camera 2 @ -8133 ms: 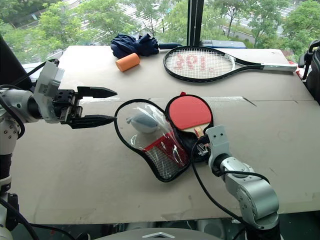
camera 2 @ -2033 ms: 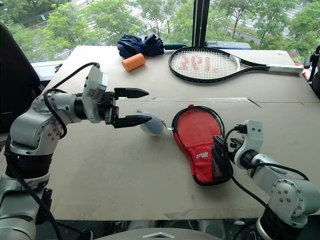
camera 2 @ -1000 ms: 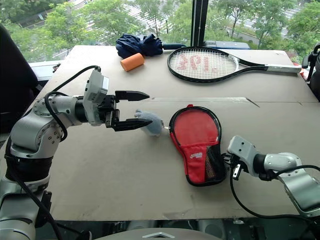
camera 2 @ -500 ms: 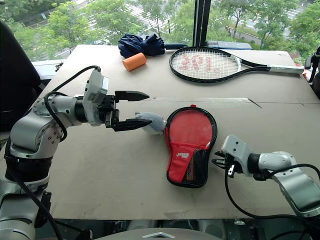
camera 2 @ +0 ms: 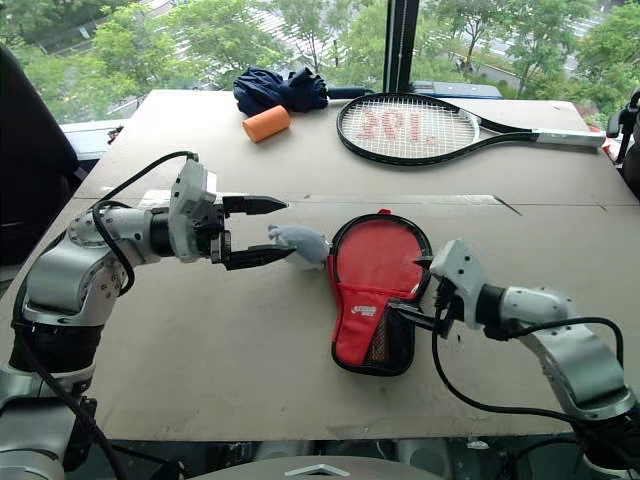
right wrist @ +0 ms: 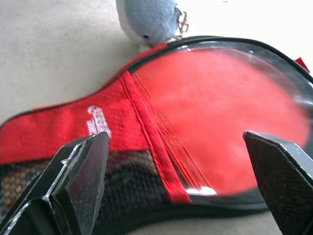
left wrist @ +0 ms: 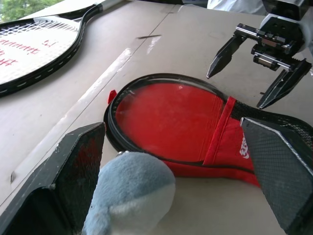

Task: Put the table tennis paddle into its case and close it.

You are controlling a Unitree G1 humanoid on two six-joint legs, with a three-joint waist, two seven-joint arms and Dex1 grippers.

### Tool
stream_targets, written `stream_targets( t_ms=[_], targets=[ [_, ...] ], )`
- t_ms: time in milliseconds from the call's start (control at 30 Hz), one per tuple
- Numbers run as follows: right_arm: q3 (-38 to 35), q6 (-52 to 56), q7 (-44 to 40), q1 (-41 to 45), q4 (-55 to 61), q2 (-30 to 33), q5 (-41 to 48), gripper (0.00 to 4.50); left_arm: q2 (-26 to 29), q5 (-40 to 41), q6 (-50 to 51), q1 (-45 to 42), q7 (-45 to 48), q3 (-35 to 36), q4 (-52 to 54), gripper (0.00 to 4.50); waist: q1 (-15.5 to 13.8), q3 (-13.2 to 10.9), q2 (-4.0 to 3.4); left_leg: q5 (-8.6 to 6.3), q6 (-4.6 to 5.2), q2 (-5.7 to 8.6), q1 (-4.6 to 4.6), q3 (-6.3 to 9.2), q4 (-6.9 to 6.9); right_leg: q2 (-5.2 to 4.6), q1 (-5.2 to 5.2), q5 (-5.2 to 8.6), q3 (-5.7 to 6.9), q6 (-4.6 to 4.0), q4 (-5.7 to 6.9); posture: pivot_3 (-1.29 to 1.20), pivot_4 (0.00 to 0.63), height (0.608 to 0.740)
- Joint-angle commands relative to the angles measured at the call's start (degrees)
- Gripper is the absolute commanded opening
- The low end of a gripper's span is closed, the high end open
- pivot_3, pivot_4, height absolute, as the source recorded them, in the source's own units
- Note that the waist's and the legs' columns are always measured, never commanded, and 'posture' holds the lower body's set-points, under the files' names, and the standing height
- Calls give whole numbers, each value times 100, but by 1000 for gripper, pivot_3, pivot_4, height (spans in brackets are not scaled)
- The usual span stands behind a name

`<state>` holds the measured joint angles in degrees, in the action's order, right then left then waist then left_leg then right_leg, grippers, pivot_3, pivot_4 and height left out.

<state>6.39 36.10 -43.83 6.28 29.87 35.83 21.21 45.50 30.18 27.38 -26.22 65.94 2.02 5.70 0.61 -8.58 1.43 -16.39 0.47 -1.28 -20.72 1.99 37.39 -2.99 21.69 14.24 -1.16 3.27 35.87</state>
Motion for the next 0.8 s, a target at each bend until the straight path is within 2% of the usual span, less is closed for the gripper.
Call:
stream_targets(
  t_ms=[33, 167, 300, 400, 533, 800],
  targets=[
    [240, 112, 252, 263, 31, -354, 36, 4438, 30, -204, -340, 129, -80, 240, -302, 4500, 4, 0, -1, 0, 0, 0, 0, 0, 0, 0, 0, 0, -2, 0, 0, 0, 150, 740],
    [528, 232, 373, 406, -327, -514, -169, 4438, 14, -276, -500, 292, -179, 357, -602, 4500, -13, 2, 3, 0, 0, 0, -1, 1, 0, -1, 1, 0, 0, -1, 0, 0, 150, 740],
    [993, 422, 332, 460, -826, -312, -549, 4438, -8, -385, -527, 455, -237, 329, -775, 4500, -3, 4, 2, 0, 0, 1, 1, 0, 0, -3, 1, -1, -1, -1, -1, 0, 150, 740],
    [1018, 516, 365, 444, -929, -317, -558, 4438, -106, -491, -460, 372, -242, 126, -929, 4500, -6, 18, 20, 0, 0, 1, 3, 2, 0, -3, 0, -1, 2, -1, 2, 0, 150, 740],
    [1027, 538, 383, 429, -912, -340, -559, 4438, -222, -964, -876, 45, -120, -253, -1505, 4500, -23, 40, 30, 0, 0, 1, 5, 6, 0, -2, -4, 0, 8, -2, 5, 0, 150, 740],
    [1024, 568, 508, 402, -863, -405, -581, 4438, -821, -1509, -1585, -1247, 365, -722, -3242, 4500, -1, 49, 40, 0, 0, 3, 3, 6, 2, 1, -3, -1, 9, 0, 7, 0, 150, 740]
  ],
)
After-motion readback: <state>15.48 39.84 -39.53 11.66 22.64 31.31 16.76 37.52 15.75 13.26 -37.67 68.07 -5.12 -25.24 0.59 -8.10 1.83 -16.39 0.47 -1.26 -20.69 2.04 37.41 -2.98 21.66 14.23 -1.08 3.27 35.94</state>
